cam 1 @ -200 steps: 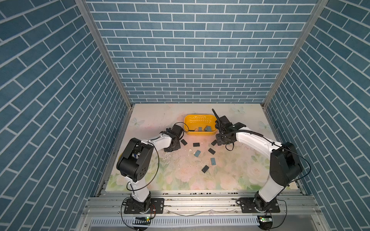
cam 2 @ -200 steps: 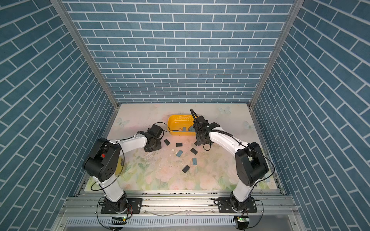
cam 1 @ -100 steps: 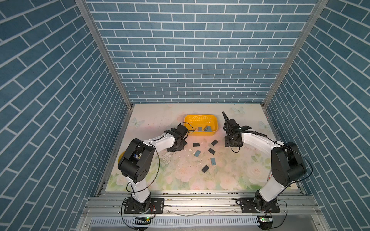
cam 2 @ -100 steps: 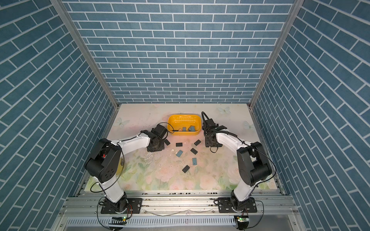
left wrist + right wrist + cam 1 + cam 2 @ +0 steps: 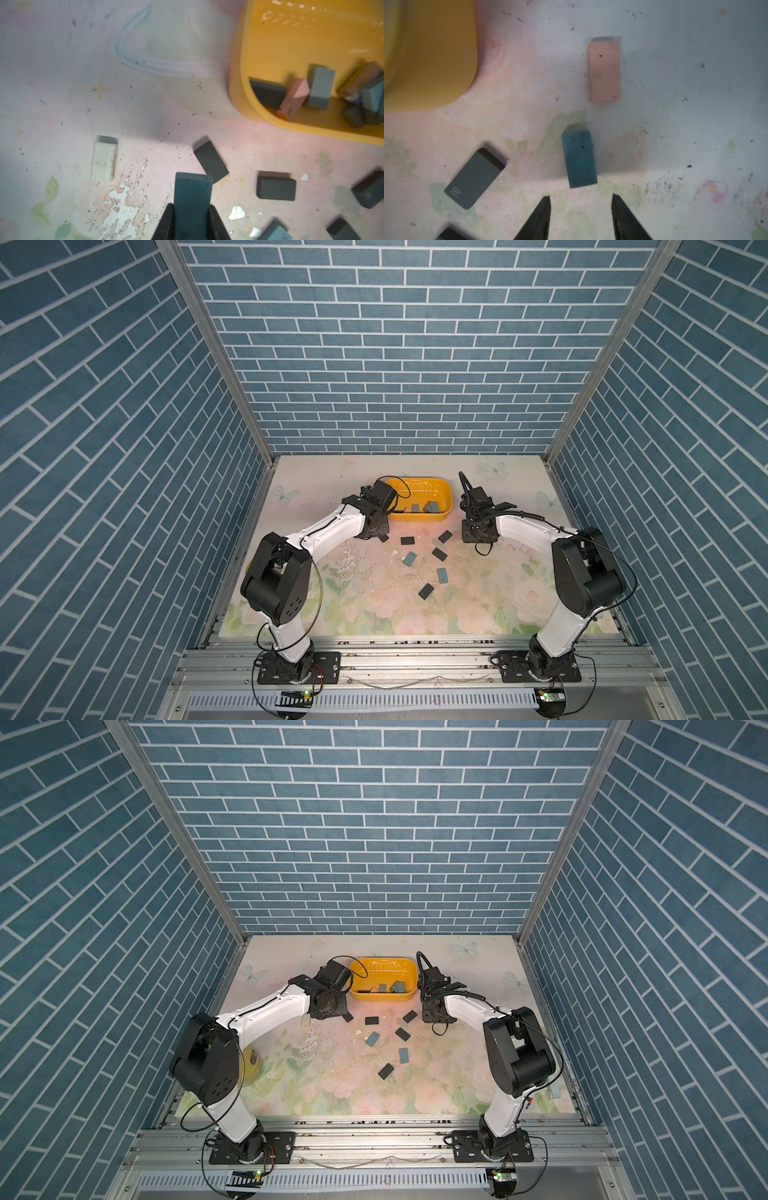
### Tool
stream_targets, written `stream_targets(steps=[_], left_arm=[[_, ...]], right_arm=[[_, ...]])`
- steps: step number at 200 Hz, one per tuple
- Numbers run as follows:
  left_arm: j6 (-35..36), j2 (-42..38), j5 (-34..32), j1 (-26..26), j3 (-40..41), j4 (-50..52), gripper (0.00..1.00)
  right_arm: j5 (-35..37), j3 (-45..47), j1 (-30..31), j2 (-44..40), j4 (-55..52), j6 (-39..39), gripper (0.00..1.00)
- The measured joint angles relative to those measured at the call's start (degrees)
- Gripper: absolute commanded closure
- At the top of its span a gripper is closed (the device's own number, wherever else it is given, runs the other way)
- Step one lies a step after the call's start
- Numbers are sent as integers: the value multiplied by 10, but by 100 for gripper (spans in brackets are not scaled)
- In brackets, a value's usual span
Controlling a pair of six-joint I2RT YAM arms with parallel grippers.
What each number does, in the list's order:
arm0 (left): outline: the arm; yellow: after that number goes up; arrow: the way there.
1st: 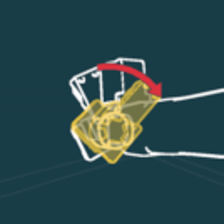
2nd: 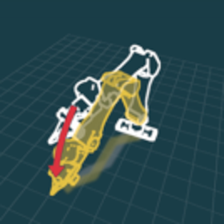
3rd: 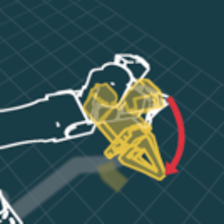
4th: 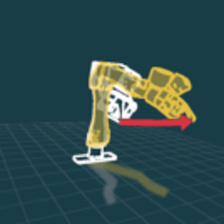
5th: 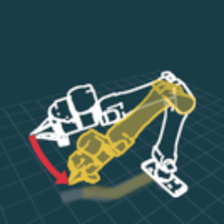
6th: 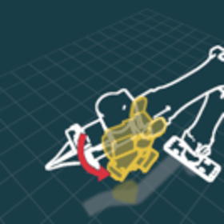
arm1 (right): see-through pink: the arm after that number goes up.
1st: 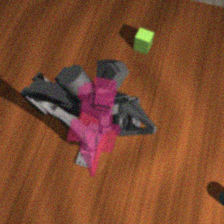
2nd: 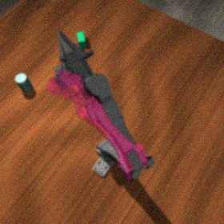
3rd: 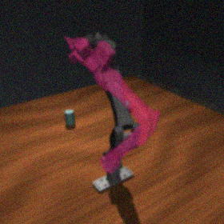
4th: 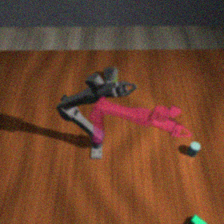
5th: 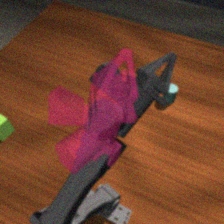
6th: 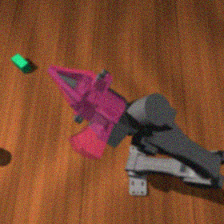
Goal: Put the eraser in the storage box
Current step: Pick up the eraser from the center of the board, then place the eraser in the storage box.
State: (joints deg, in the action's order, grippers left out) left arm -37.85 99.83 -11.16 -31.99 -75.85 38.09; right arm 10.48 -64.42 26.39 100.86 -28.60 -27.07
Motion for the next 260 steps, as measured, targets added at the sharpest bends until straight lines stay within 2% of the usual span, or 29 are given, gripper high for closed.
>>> stream_targets(steps=[51, 148, 216, 260], left_arm=[[12, 42, -7, -13, -128, 26, 75], [46, 210, 0, -17, -308, 63, 74], [66, 291, 9, -18, -389, 71, 70], [74, 323, 14, -18, -408, 75, 66]], right_arm=[[-7, 0, -4, 29, 12, -1, 57], [-15, -1, -14, 43, 26, -2, 69], [-19, -2, -14, 43, 26, -2, 79], [-20, -2, -14, 43, 26, -2, 86]])
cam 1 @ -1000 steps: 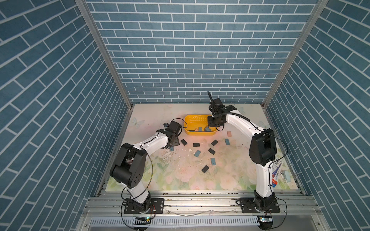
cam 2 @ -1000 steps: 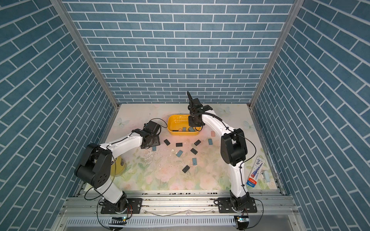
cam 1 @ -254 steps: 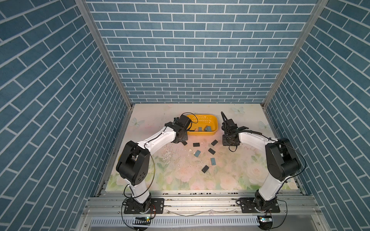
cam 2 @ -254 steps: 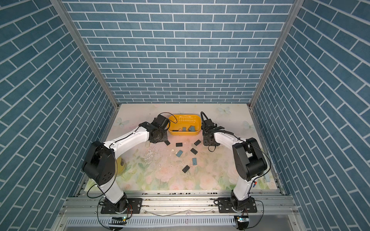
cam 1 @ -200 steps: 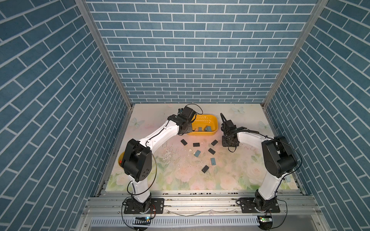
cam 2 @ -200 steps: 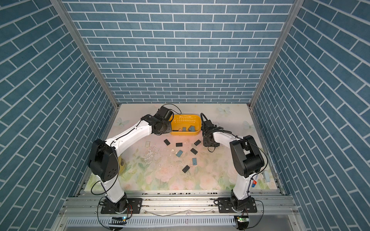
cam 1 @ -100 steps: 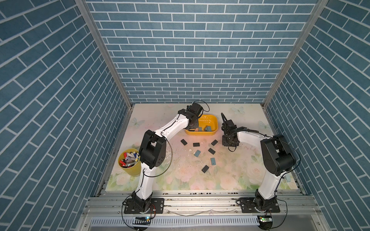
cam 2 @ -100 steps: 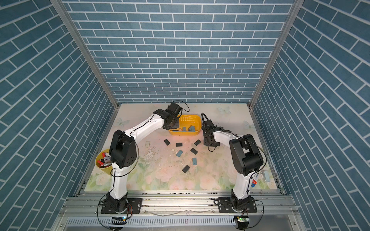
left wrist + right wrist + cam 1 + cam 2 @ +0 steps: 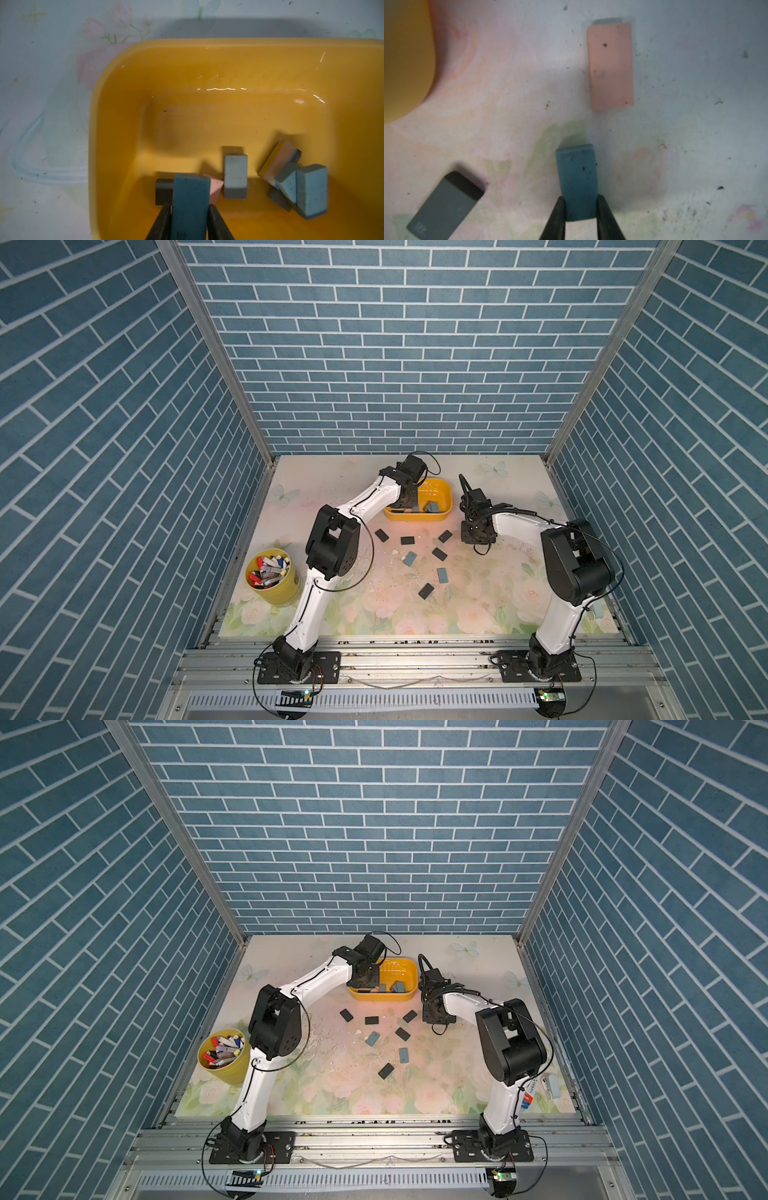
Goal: Put the eraser in the storage box
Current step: Place the eraser in the storage box.
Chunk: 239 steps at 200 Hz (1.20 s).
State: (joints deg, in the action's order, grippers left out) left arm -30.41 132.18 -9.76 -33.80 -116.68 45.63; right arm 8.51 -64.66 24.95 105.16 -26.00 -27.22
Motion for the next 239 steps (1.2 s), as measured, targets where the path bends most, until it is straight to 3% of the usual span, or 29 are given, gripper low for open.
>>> stream_targets(steps=[74, 152, 200, 239], left_arm=[[4, 16, 12, 0, -4, 3, 53], [6, 11, 22, -3, -4, 5, 31], [7, -35, 20, -8, -3, 6, 26], [6, -116, 10, -11, 38, -14, 23]], right_arm=[[-2, 0, 0, -1, 0, 0, 92], [-10, 12, 0, -13, 11, 0, 95], [-12, 21, 0, -39, 16, 0, 95], [-12, 24, 1, -54, 19, 0, 95]])
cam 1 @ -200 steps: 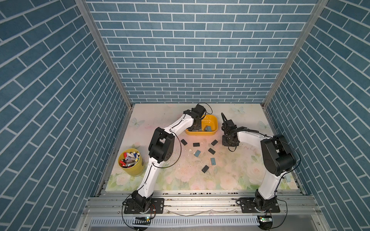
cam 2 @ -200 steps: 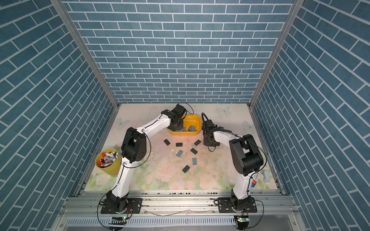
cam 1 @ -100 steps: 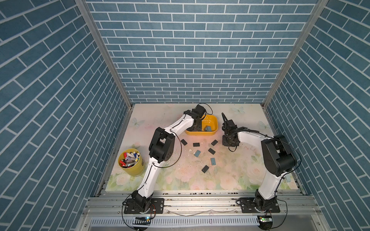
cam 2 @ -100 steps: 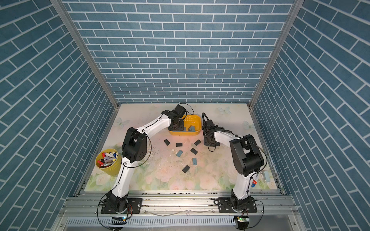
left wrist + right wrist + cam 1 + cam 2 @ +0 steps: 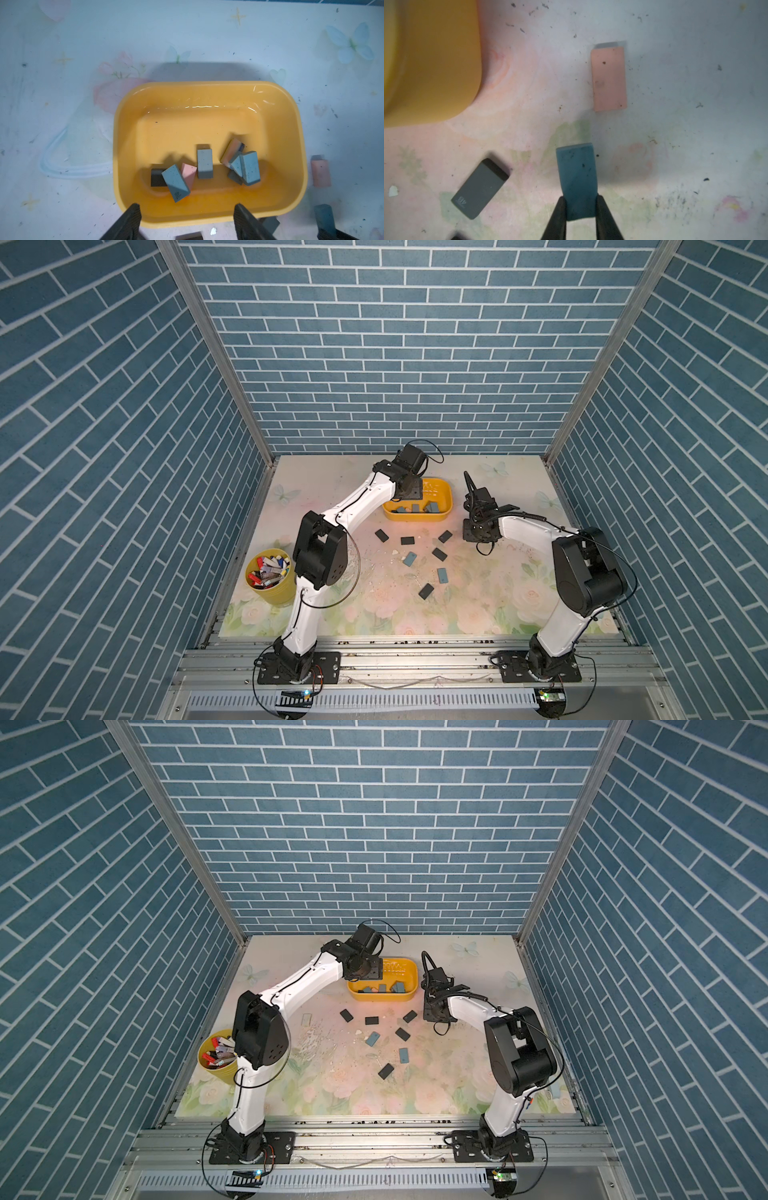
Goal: Put the eraser in the storage box
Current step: Place the eraser in the storage box.
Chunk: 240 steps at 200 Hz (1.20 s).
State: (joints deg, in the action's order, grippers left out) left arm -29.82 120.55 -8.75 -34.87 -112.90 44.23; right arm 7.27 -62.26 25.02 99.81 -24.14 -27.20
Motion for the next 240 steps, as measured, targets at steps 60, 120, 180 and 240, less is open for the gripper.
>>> stream_targets(steps=[60, 120, 180, 240], left_arm=[[-20, -130, -45, 0, 166, -43, 22], [-47, -204, -80, 0, 298, -70, 21], [-57, -236, -97, 24, 386, -84, 21], [-60, -267, -112, 68, 452, -96, 21]], right_arm=[[1, -2, 20, -28, -10, 1, 95], [0, -59, 54, -34, -47, 7, 95], [-20, -176, 56, -9, -90, 18, 95], [-50, -327, 56, 104, -144, 35, 96]])
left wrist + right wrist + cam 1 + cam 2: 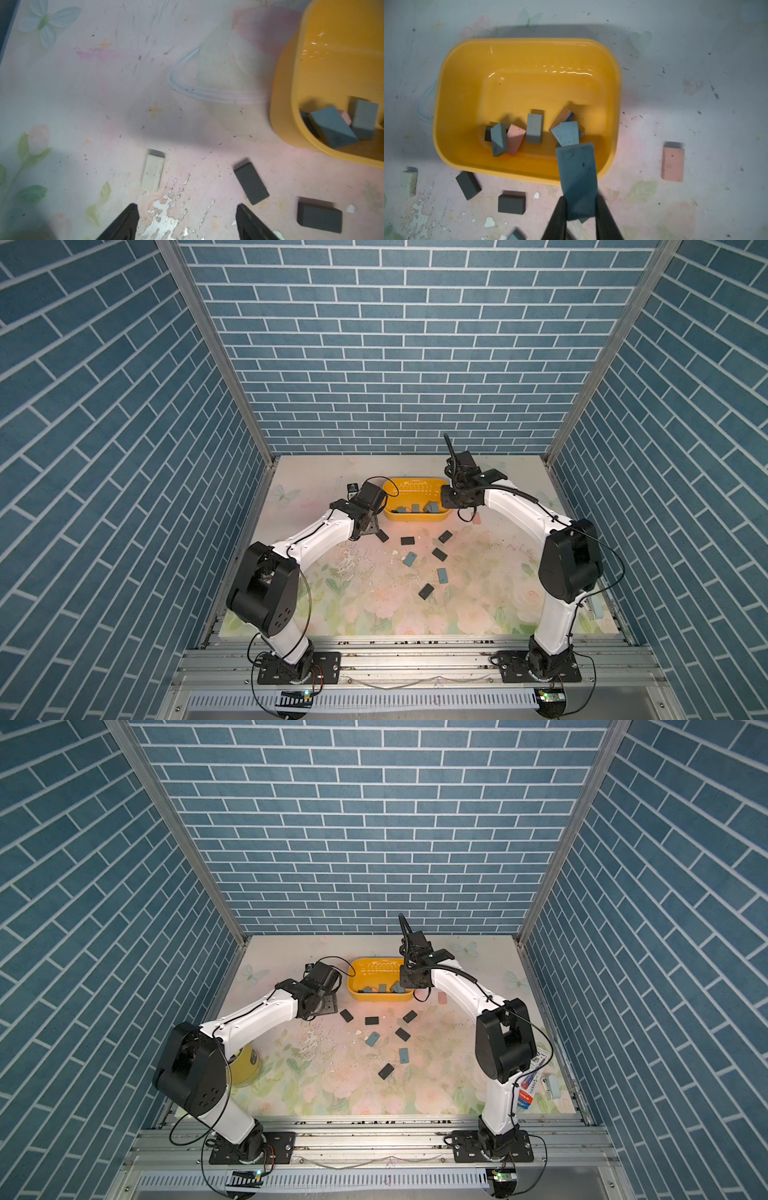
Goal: Put the eraser in the storage box
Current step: Place the eraser in the storage box.
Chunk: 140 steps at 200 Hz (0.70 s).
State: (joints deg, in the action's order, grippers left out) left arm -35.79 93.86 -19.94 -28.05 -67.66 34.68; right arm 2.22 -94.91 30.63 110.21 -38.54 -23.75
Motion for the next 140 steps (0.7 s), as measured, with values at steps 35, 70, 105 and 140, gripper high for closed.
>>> stream_targets(steps=[35, 70, 105, 140], left_arm=[[0, -6, -11, 30, 24, -3, 21], [9, -1, -16, 46, 36, -3, 21], [23, 28, -8, 56, 37, -6, 22], [36, 51, 18, 82, 37, -13, 22]], right_arm=[[-17, -78, -1, 70, -30, 3, 96], [-27, -143, -1, 125, -59, 7, 96], [-34, -196, -3, 171, -82, 13, 96], [-36, -211, -4, 199, -99, 13, 96]])
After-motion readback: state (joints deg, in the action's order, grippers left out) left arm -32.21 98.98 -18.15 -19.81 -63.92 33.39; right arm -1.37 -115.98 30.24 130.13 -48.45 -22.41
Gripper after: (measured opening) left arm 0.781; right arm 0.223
